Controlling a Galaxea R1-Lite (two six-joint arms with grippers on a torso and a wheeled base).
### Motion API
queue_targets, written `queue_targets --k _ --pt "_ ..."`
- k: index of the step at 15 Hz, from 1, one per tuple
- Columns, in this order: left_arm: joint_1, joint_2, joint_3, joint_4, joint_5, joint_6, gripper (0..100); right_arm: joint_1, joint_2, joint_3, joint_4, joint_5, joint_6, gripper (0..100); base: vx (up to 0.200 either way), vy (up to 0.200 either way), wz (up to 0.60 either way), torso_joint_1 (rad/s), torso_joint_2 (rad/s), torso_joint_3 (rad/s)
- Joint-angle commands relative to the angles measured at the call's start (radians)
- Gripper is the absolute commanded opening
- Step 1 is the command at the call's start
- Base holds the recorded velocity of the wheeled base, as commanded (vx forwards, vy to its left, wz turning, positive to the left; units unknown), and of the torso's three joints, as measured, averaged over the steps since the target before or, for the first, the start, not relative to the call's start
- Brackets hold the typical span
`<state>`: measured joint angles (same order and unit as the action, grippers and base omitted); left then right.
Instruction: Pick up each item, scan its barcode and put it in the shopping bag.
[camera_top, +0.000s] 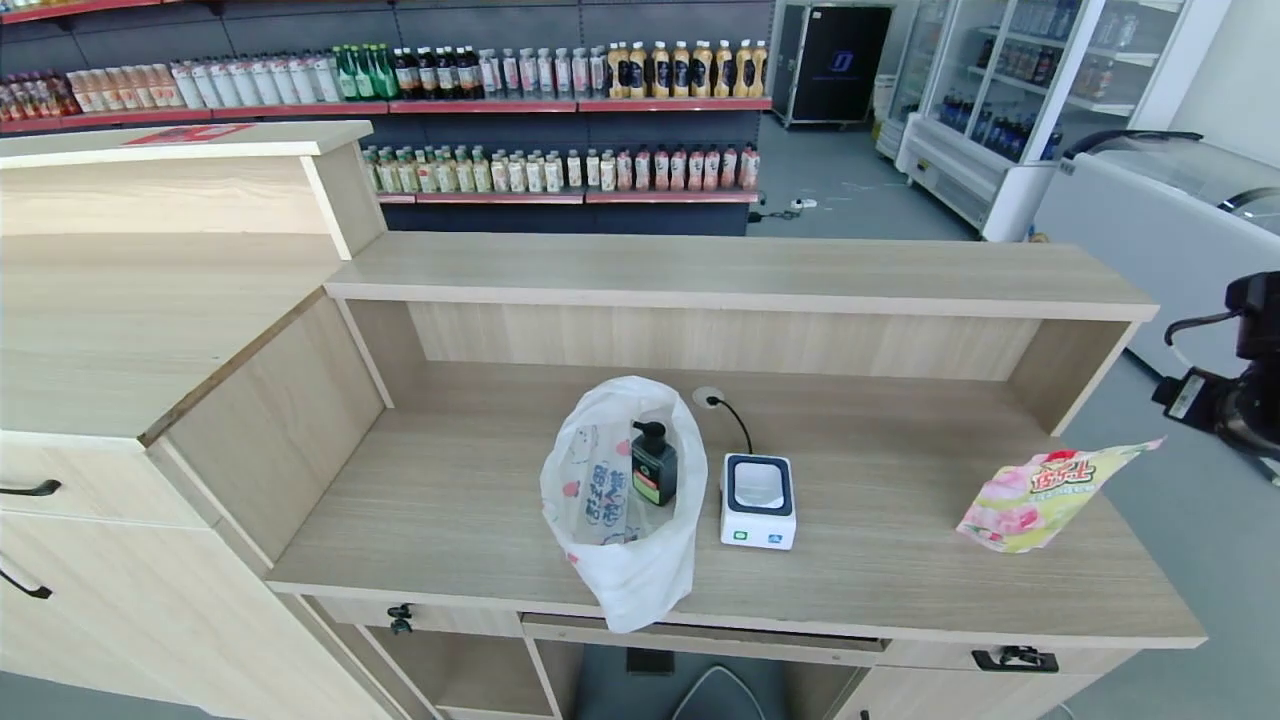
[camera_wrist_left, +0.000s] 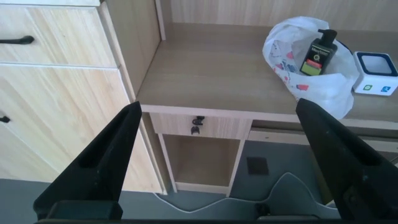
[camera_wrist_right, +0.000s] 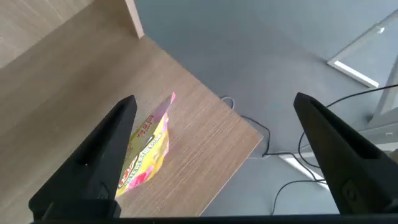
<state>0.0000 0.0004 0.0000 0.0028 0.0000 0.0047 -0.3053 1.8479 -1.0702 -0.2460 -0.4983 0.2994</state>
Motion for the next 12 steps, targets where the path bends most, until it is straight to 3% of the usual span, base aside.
queue_targets --k 1,8,12 --pt "0.000 0.000 0.000 0.000 0.000 0.000 100 -0.017 0.140 0.010 -0.050 0.069 0.004 100 0.000 0.000 0.00 0.000 0.00 0.000" --pt "0.000 0.000 0.000 0.000 0.000 0.000 100 -0.015 0.237 0.001 -0.179 0.190 -0.051 100 0.000 0.000 0.00 0.000 0.00 0.000" --pt "0.000 0.000 0.000 0.000 0.000 0.000 100 -0.009 0.324 0.001 -0.193 0.192 -0.108 100 0.000 0.000 0.00 0.000 0.00 0.000"
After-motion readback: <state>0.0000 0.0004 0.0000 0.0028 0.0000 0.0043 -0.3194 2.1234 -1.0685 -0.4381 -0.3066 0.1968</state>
